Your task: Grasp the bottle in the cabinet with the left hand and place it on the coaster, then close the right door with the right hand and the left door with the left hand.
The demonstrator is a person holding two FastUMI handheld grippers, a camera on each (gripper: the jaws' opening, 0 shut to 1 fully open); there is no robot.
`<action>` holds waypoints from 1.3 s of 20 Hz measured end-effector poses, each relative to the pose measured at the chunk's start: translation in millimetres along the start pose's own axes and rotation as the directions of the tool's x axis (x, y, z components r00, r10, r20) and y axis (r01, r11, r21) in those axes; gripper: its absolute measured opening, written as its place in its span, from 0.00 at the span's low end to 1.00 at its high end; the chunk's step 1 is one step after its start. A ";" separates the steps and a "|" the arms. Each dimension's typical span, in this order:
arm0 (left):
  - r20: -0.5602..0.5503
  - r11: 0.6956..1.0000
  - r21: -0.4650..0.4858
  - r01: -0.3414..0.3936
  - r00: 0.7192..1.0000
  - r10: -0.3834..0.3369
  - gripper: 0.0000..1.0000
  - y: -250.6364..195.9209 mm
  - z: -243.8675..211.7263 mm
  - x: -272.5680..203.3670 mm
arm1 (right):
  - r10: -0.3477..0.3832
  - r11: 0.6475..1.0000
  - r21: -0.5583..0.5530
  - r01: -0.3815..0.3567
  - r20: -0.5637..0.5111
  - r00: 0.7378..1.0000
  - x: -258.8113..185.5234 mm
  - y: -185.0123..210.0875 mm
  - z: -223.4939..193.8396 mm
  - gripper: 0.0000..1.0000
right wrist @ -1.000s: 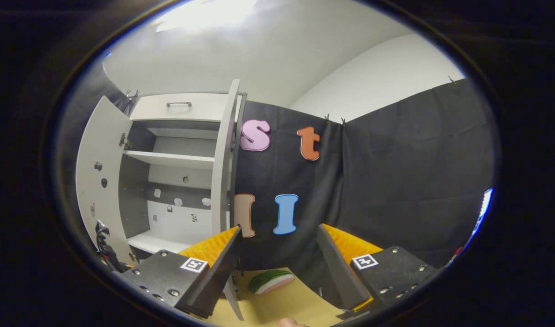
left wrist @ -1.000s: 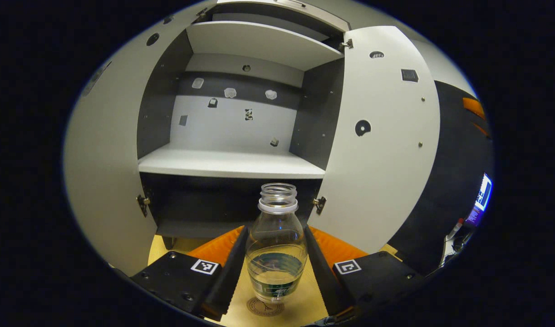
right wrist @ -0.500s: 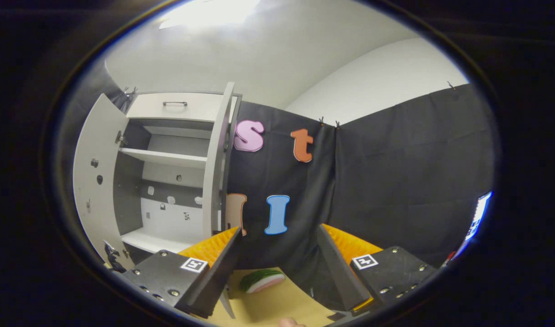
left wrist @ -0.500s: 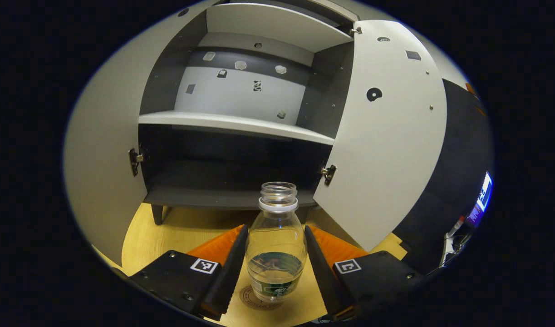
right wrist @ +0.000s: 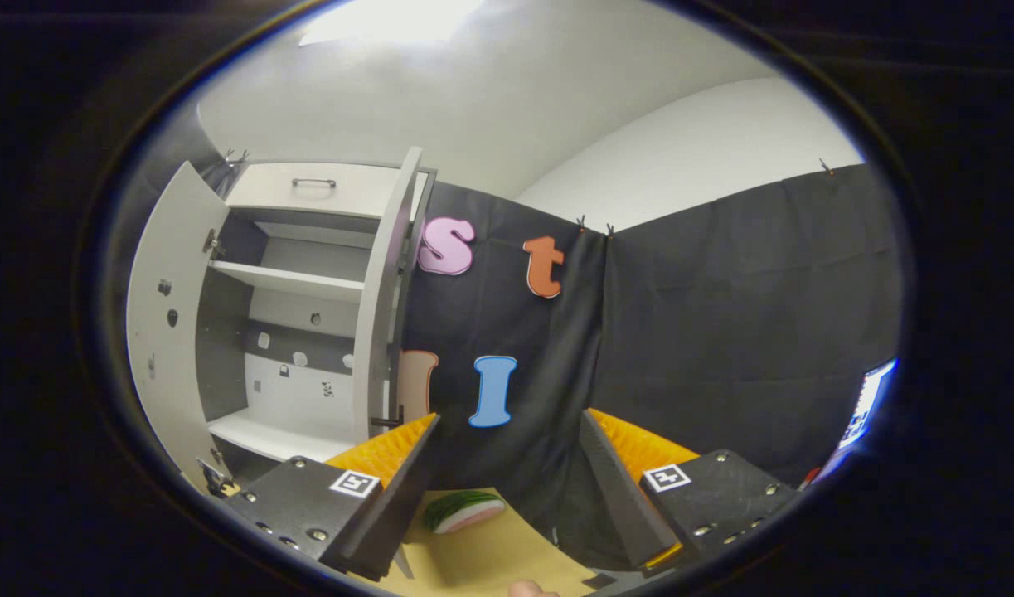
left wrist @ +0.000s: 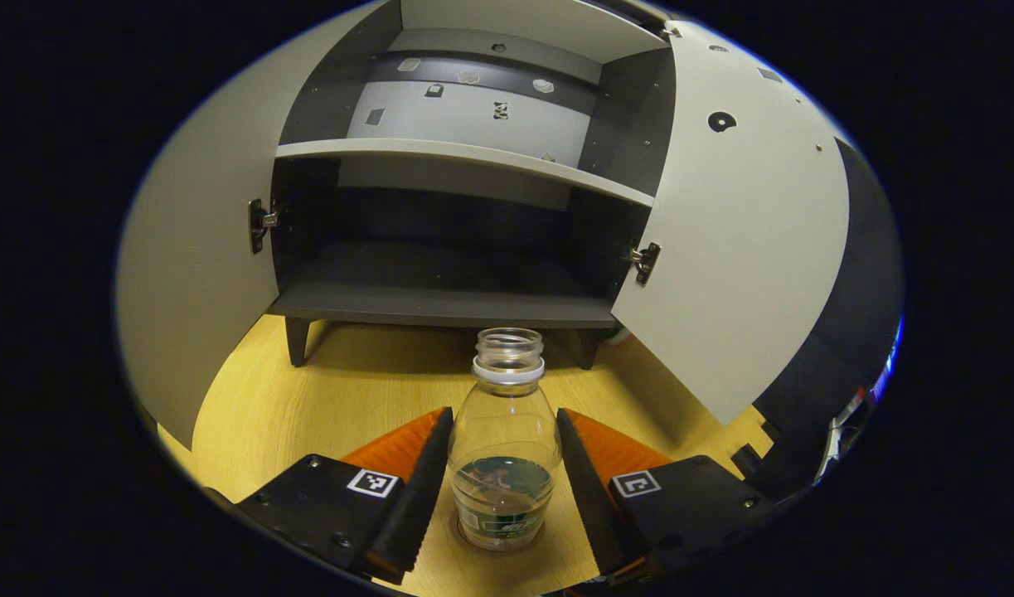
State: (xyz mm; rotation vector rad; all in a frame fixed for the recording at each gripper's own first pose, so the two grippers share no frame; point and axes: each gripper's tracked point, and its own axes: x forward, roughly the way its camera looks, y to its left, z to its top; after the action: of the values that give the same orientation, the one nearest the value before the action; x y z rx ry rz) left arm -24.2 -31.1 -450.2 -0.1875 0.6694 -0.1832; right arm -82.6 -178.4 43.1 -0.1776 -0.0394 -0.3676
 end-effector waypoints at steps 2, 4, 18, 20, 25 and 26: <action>0.009 1.000 -0.009 -0.007 1.000 0.007 0.79 0.2 -5.3 0.5 | 0.006 1.000 -0.005 -0.006 -0.003 1.000 1.2 3.2 -0.7 1.00; 0.036 1.000 -0.010 -0.010 0.999 0.011 0.81 -0.1 -6.8 -1.3 | 0.014 1.000 -0.014 -0.014 -0.003 1.000 1.3 6.5 -1.5 1.00; 0.007 1.000 0.007 0.018 1.000 -0.018 0.83 -8.0 -22.3 -32.7 | 0.057 0.998 -0.029 -0.057 -0.013 0.998 8.8 28.6 -12.2 1.00; 0.001 1.000 0.019 0.013 1.000 -0.013 0.82 -7.6 -23.0 -32.8 | 0.062 0.998 -0.029 -0.062 -0.016 0.998 10.0 30.3 -14.9 0.97; 0.010 1.000 0.028 -0.005 1.000 0.005 0.82 -6.7 -14.9 -35.4 | 0.063 0.997 -0.032 -0.063 -0.020 0.998 11.4 30.6 -17.1 1.00; 0.019 1.000 0.030 -0.010 1.000 0.009 0.82 -5.5 -10.9 -36.3 | 0.063 0.998 -0.030 -0.064 -0.021 0.998 12.3 30.0 -18.4 1.00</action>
State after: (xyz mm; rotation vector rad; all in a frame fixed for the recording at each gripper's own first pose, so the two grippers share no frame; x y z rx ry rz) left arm -59.6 -29.4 -435.7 -0.1574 0.6479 -0.1821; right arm -60.3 -158.6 20.9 -0.2047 -0.0086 -0.3068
